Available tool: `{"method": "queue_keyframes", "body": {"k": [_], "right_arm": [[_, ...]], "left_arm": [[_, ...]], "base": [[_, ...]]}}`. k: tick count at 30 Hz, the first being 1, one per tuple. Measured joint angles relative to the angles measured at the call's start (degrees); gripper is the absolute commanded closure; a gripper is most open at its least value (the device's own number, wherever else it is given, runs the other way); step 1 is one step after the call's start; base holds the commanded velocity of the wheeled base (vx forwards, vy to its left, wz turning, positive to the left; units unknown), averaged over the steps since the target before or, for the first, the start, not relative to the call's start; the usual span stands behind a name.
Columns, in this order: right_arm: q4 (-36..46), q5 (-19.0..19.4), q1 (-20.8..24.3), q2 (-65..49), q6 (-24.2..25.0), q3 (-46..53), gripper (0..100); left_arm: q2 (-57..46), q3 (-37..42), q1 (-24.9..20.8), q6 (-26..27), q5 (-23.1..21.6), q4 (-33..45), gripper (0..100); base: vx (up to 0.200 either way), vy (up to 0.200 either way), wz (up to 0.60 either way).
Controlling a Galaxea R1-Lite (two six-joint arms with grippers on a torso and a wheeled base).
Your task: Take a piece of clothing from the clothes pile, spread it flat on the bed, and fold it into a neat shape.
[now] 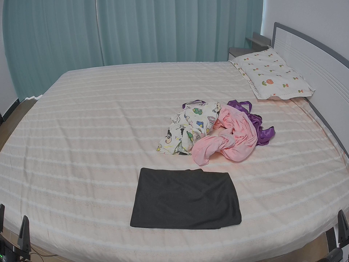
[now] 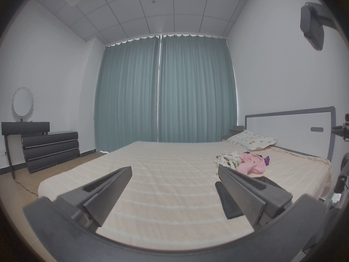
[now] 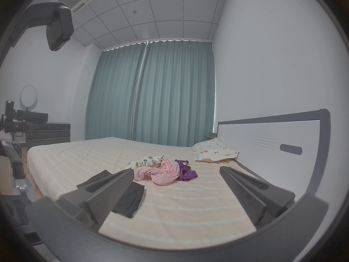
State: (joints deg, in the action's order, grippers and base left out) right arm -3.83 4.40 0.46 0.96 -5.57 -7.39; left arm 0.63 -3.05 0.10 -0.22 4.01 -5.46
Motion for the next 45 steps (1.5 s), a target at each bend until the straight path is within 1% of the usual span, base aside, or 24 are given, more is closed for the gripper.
{"method": "queue_keyframes", "body": {"k": [5,8,11,13,14,17,21,24,26,28,30,33,36,38,42,45], "right_arm": [[0.1,0.3,-0.1,-0.1,-0.1,2.8,0],[0.0,-0.1,-0.2,-0.2,-1.3,4.7,0],[0.1,-0.9,-0.3,-0.2,-2.1,5.8,0],[0.9,-1.3,-0.4,-0.2,-1.0,6.0,0],[2.2,-1.8,-0.4,-0.2,0.4,6.2,0],[5.7,-2.9,-0.3,-0.2,2.8,6.3,0],[6.4,-3.6,-0.3,-0.2,4.1,6.3,0],[6.5,-3.8,-0.4,-0.2,4.5,6.3,0],[6.5,-3.9,-0.4,-0.2,4.7,6.3,0],[6.5,-3.9,-0.4,-0.2,4.8,6.3,0],[6.5,-4.0,-0.5,-0.2,4.9,6.3,0],[6.5,-4.0,-0.5,-0.2,5.0,6.4,0],[6.3,-4.0,-0.5,-0.2,5.0,6.4,0],[5.7,-4.0,-0.5,-0.2,5.0,6.4,0],[4.3,-4.1,-0.5,-0.1,5.0,6.4,0],[3.9,-4.1,-0.5,-0.1,5.1,6.4,0]], "left_arm": [[1.0,-6.6,0.1,-0.3,-0.1,2.8,0],[2.2,-9.6,0.4,-1.1,-0.1,7.8,0],[3.2,-9.8,1.3,-3.3,-0.4,13.3,0],[3.6,-8.8,1.8,-4.5,-0.8,14.8,0],[3.7,-8.1,2.1,-4.7,-0.9,14.9,0],[4.0,-5.2,2.5,-4.8,-1.4,14.0,0],[3.7,-1.9,2.2,-3.6,-2.1,8.5,0],[2.5,-0.4,1.3,0.5,-3.9,6.9,0],[1.8,0.2,0.7,2.2,-5.0,6.8,0],[1.3,0.6,0.4,2.0,-5.6,6.7,0],[1.0,0.8,0.2,0.3,-5.8,6.6,0],[0.6,1.1,0.0,-1.5,-5.0,6.2,0],[0.5,1.7,-0.1,-2.2,-1.2,5.8,0],[0.4,1.9,-0.1,-2.3,0.1,5.6,0],[0.4,2.0,-0.1,-0.1,-1.3,5.4,0],[0.3,2.0,-0.1,0.1,-2.0,5.4,0]], "base": [[0.0,0.0,0.0],[0.0,0.0,0.0],[0.0,0.0,0.0],[0.0,0.0,0.0],[0.0,0.0,0.0],[0.0,0.0,0.0],[0.0,0.0,0.0],[0.0,0.0,0.0],[0.0,0.0,0.0],[0.0,0.0,0.0],[0.0,0.0,0.0],[0.0,0.0,0.0],[0.0,0.0,0.0],[0.0,0.0,0.0],[0.0,0.0,0.0],[0.0,0.0,0.0]]}}
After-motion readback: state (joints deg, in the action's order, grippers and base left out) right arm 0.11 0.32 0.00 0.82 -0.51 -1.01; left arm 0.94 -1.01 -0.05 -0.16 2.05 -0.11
